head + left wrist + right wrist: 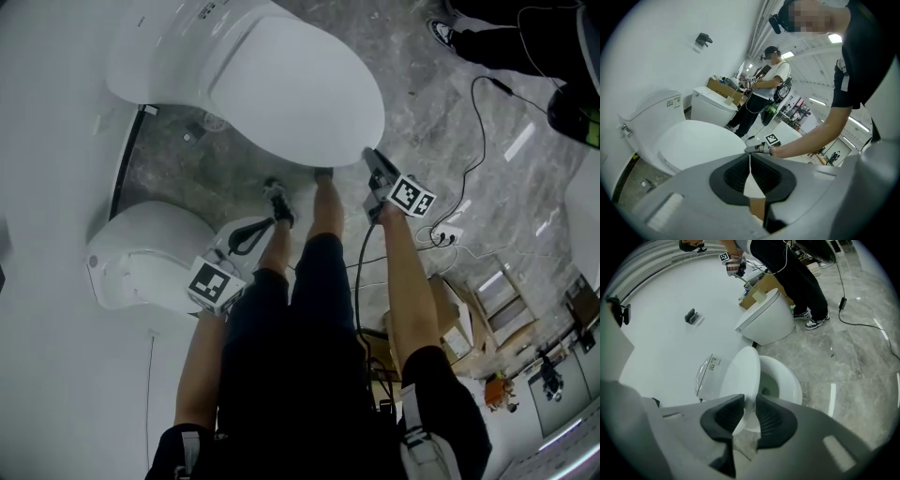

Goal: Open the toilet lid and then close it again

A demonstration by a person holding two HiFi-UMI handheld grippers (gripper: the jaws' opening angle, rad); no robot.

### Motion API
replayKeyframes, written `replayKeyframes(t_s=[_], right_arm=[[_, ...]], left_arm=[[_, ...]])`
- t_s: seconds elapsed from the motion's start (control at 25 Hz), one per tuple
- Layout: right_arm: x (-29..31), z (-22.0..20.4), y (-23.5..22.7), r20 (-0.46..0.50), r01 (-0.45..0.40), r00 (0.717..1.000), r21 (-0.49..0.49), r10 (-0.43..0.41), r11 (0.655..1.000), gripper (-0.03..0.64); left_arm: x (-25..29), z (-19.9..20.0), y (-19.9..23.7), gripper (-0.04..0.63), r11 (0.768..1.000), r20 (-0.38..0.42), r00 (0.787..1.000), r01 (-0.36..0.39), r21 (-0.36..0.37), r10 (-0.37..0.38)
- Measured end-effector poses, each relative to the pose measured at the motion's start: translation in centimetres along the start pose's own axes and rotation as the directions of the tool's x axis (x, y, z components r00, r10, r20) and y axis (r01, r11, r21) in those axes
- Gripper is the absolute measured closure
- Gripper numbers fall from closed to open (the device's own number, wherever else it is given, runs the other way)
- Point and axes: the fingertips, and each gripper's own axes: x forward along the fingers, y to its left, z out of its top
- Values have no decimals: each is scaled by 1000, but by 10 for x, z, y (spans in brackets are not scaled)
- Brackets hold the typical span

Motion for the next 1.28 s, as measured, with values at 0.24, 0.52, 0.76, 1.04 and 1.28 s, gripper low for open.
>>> replayKeyframes(t_s=[0.24,0.52,0.76,1.04,1.28], right_arm=[[-7,4,22,-23,-10,1000,-30,9,1000,534],[-13,9,41,-47,-12,999,-46,10,999,535],[-17,14,58,-65,8,998,-36,-10,999,538],[-26,21,84,-89,-2,996,-29,0,1000,545],[-28,26,106,-137,-16,991,-48,9,999,545]], left_arm=[[-5,6,-7,578,1000,13,1000,-8,2,8],[-14,18,-12,578,1000,34,999,-30,3,30],[-22,28,-15,578,998,46,997,-55,8,54],[-31,50,-21,578,997,78,994,-80,23,78],[-38,60,-22,578,994,91,990,-108,15,107]])
